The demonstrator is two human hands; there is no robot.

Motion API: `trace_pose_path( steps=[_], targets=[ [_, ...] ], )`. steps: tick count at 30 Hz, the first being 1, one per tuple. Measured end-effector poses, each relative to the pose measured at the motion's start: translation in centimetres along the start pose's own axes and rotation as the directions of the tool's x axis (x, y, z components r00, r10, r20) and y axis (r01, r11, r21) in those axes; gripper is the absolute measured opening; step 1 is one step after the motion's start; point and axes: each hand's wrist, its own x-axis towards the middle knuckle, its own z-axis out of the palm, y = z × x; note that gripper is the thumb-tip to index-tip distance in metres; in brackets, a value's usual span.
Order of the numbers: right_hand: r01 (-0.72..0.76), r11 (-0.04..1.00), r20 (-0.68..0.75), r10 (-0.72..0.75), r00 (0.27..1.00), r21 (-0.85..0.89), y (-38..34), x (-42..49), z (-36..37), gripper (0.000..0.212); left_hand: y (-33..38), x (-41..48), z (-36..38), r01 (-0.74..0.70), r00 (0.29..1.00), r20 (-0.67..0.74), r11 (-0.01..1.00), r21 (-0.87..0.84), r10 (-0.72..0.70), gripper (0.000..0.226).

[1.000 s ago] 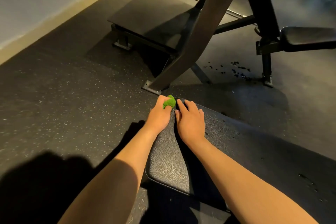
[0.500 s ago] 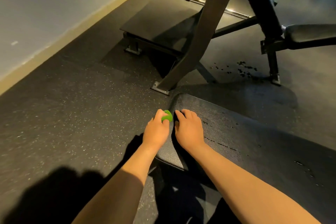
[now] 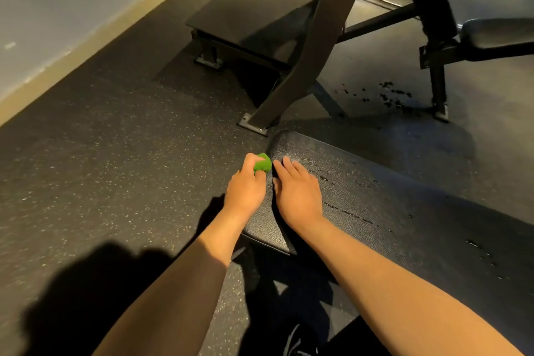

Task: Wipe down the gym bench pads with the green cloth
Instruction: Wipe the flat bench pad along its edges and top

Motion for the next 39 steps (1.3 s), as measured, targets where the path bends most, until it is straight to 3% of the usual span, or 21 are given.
trace_pose_path(
  steps=[8, 17, 27, 33, 39],
  targets=[
    [0.008, 0.998, 0.095, -0.013, 0.995, 0.058, -0.3, -1.2, -1.2, 0.048, -1.0, -4.5, -0.8, 0.051, 0.998, -0.027, 0.998, 0.044, -0.050, 0.013],
    [0.101, 0.993, 0.022, -0.103, 0.994, 0.058, -0.5, -6.9, -1.1, 0.042, -1.9, -10.5, 0.4, 0.095, 0.989, -0.120, 0.995, 0.043, -0.089, 0.022],
    [0.108, 0.982, 0.046, -0.117, 0.992, 0.158, 0.5, -10.2, -1.0, 0.045, -3.1, -12.7, 1.9, -0.064, 0.985, -0.166, 0.996, -0.066, 0.052, 0.033],
    [0.080, 0.979, 0.041, -0.089, 0.995, 0.187, 0.1, -10.4, -0.8, 0.045, -2.6, -11.4, 1.2, 0.111, 0.953, -0.211, 0.899, -0.424, -0.217, 0.030],
    [0.129, 0.968, 0.031, -0.138, 0.990, 0.214, 0.7, -11.3, -0.8, 0.045, -1.5, -13.2, 2.6, 0.170, 0.945, -0.193, 0.899, -0.404, -0.266, 0.021]
  ],
)
